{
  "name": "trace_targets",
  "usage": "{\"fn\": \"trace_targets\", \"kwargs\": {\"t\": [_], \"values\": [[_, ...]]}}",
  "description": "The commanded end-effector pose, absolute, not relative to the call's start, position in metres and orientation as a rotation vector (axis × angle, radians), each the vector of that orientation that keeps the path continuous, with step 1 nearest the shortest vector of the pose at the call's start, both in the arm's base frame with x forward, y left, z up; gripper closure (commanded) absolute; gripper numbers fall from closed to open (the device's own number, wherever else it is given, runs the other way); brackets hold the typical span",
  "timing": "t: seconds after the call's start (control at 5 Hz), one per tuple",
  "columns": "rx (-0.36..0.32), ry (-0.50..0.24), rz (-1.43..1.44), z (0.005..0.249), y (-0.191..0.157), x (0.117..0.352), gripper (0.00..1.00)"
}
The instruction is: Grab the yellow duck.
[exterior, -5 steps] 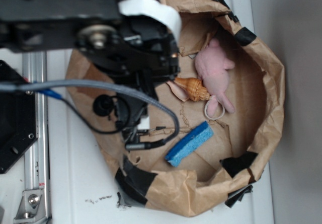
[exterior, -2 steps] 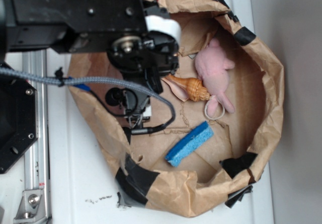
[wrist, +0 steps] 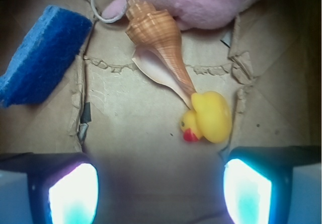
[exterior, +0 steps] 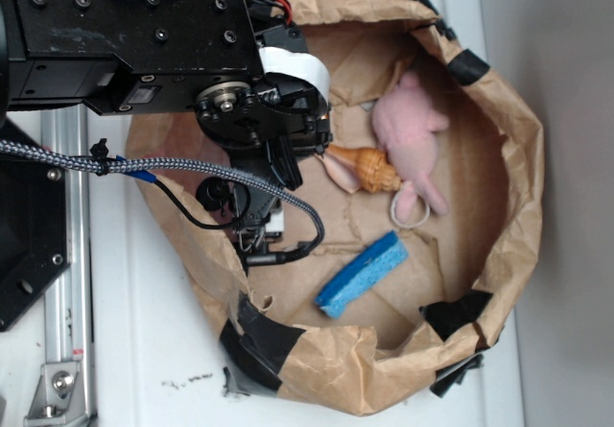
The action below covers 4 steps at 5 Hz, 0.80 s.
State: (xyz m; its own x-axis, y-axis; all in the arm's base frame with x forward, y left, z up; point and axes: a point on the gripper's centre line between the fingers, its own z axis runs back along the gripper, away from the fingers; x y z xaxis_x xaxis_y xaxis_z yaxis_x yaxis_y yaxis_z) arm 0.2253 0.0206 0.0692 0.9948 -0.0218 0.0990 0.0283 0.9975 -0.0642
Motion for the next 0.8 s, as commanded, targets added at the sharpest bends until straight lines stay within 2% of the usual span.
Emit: {"fn": "trace_targets", "kwargs": {"t": [0.0, 0.2, 0.6], "values": [[-0.086, -0.159, -0.060, 0.061, 0.022, 0.238, 0.00], [-0.106, -0.151, -0.072, 0.047, 0.024, 0.247, 0.00], [-0.076, -0.156, -0.099, 0.048, 0.019, 0.243, 0.00]]}}
